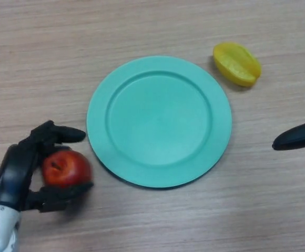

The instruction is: Pick up the red apple and place it on the plate

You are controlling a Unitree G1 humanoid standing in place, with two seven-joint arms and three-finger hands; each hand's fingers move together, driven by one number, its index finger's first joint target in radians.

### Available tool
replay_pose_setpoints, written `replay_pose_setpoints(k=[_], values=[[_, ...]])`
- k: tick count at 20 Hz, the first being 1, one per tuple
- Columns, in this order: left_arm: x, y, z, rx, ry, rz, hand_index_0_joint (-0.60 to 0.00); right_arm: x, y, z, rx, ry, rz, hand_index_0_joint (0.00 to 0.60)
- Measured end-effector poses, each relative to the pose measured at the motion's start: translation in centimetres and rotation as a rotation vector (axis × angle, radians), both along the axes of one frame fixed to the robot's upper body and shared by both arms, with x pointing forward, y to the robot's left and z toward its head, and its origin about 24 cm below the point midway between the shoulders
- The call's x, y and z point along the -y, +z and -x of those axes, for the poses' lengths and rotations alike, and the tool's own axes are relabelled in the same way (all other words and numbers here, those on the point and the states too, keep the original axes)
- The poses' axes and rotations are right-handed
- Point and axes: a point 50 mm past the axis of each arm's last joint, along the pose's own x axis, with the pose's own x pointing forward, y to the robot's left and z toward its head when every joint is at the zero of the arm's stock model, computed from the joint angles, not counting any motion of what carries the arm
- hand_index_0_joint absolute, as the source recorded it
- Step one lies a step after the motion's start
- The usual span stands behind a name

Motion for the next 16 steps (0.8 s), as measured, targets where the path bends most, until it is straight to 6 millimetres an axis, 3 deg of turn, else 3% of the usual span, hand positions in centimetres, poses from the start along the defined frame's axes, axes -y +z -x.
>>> replay_pose_setpoints(k=[5, 10, 13, 16], values=[[-0.6, 3.1, -0.7, 0.127, 0.049, -0.025, -0.6, 0.4, 0.5, -0.3, 0.019, -0.036, 0.028, 0.0], [1.2, 7.4, -3.0, 0.293, -0.047, 0.021, -0.6, 0.4, 1.1, 0.3, 0.063, -0.048, 0.051, 0.0], [3.1, 6.3, -4.8, 0.265, -0.15, -0.046, -0.6, 0.8, 1.3, 0.4, 0.072, -0.07, 0.046, 0.0], [6.0, 5.3, -5.8, 0.257, -0.377, -0.191, -0.6, 1.1, 0.9, 0.3, 0.062, -0.08, 0.045, 0.0]])
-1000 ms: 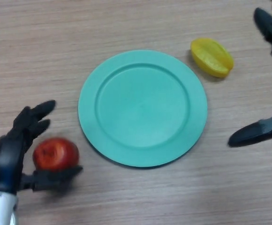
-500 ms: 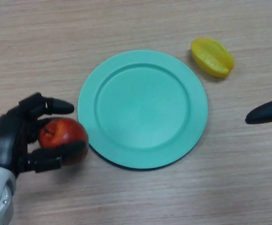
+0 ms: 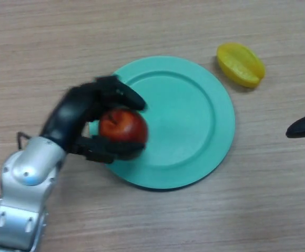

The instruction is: Pick up the red apple and place it on the plate

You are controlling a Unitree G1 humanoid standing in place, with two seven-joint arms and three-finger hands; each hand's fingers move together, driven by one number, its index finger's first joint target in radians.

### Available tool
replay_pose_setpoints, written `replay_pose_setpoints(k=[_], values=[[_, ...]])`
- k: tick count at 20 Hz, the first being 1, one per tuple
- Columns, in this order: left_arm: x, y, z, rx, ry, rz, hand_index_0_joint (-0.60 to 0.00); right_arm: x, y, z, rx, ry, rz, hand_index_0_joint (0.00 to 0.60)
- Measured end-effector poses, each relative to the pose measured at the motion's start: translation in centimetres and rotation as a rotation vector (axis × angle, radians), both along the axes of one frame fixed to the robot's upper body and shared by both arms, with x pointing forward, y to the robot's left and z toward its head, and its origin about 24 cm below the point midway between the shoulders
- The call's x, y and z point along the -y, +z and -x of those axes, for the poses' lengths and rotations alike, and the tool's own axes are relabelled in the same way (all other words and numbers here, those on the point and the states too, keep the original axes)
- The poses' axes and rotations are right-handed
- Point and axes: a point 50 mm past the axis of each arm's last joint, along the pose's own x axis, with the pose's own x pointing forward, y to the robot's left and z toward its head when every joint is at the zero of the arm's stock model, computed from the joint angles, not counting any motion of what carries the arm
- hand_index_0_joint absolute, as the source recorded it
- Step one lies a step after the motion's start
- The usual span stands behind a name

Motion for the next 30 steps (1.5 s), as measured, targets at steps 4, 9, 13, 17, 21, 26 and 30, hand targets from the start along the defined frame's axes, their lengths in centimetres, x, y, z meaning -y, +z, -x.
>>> replay_pose_setpoints(k=[4, 9, 13, 17, 21, 26, 30], values=[[1.1, -0.3, -1.3, -0.015, -0.018, 0.039, -0.451, 0.5, -0.3, 0.1, -0.009, -0.026, -0.006, 0.0], [0.5, -0.1, -1.4, 0.007, 0.016, 0.023, 0.0, 1.1, -1.3, -0.2, -0.042, -0.042, -0.008, 0.0], [-1.5, 2.9, -0.5, 0.07, 0.11, 0.16, 0.0, 1.7, -1.4, -0.6, -0.035, -0.077, -0.002, 0.0], [-2.8, 4.5, 1.0, 0.099, 0.109, 0.213, 0.0, 1.6, -1.7, -0.8, -0.037, -0.063, -0.012, 0.0], [-5.3, 7.3, 2.5, 0.193, 0.142, 0.322, 0.0, 1.2, -2.0, -1.9, -0.064, -0.039, -0.017, 0.0], [-6.4, 8.5, 2.6, 0.243, 0.214, 0.353, 0.0, 1.0, -2.6, -2.8, -0.094, -0.011, -0.052, 0.0], [-6.2, 8.7, 3.6, 0.27, 0.221, 0.34, 0.0, 1.1, -3.4, -3.0, -0.14, 0.015, -0.088, 0.0]])
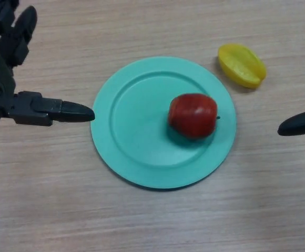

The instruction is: Pick up the red apple and place it on the plate

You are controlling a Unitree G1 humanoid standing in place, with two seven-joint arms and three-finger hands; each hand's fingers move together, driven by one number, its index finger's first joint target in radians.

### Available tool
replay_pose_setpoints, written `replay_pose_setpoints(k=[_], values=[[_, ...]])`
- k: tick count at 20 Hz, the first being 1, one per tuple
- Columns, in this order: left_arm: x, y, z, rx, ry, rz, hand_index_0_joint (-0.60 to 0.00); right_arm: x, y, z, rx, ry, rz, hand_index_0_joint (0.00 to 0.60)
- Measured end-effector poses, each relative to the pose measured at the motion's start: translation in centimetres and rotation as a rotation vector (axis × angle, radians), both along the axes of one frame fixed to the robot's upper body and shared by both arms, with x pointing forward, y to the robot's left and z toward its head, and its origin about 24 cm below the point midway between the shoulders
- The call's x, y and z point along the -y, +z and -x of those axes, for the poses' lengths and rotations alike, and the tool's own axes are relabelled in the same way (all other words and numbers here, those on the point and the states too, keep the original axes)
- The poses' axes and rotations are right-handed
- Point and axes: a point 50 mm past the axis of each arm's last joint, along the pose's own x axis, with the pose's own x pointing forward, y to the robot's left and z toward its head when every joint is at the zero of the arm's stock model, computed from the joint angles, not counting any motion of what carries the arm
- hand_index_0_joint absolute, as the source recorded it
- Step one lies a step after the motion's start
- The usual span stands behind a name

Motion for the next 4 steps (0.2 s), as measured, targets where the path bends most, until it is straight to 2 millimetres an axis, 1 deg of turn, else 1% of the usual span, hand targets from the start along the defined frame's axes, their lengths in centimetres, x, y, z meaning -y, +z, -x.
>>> replay_pose_setpoints(k=[2, 4], values=[[0.4, 0.7, 0.6, 0.036, -0.023, -0.036, 0.0, 0.1, -0.6, 0.1, -0.026, -0.004, 0.001, 0.0], [0.6, 0.6, 1.2, 0.04, -0.049, -0.046, 0.0, -0.2, -1.4, 0.2, -0.059, 0.016, 0.006, 0.0]])
